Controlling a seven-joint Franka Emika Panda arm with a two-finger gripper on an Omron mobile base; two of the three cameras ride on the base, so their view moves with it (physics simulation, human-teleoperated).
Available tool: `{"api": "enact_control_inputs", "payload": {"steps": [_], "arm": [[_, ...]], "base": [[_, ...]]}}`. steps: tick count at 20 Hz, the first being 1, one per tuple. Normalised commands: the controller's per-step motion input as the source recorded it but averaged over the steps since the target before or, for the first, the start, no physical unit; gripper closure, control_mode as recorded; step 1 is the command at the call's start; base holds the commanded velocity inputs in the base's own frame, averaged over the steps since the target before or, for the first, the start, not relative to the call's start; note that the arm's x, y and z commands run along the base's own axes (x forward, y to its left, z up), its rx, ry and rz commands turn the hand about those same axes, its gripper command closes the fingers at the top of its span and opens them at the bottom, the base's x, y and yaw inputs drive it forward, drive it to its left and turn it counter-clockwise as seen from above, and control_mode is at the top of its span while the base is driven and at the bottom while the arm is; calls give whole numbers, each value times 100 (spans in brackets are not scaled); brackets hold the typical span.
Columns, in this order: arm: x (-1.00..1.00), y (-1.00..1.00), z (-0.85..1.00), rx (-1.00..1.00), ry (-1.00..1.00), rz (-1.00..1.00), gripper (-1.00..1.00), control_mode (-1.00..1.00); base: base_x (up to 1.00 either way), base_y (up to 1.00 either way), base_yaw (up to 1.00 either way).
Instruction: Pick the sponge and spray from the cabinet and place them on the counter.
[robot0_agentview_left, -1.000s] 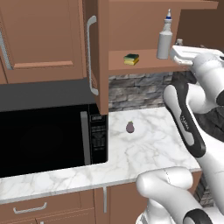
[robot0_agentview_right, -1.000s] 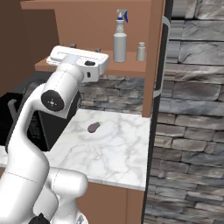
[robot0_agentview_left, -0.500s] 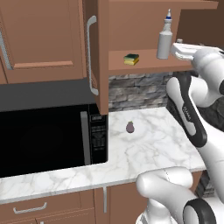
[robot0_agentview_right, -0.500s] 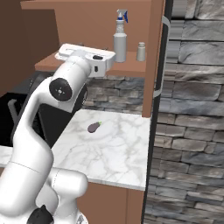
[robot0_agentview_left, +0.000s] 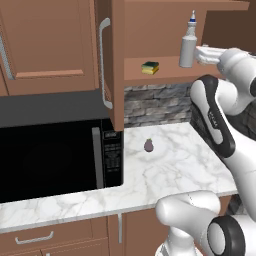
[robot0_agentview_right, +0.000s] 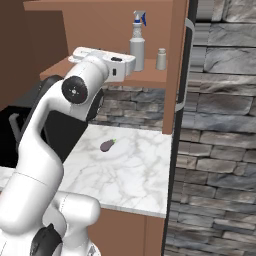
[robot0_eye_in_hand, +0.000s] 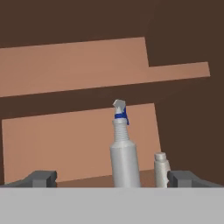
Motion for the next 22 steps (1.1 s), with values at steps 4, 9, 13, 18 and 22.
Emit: {"api": "enact_control_inputs", "payload": {"steps": [4, 9, 13, 18, 22], "arm": [[24, -6, -7, 0, 6, 0, -100, -100], [25, -4, -12, 0, 5, 0, -100, -100], [26, -1, -6, 0, 3, 0, -100, -100], [25, -3, 0, 0, 1, 0, -100, -100], [24, -5, -1, 0, 0, 0, -100, -100]], "base": [[0, 0, 0], [0, 0, 0], [0, 0, 0], [0, 0, 0], [0, 0, 0]]}}
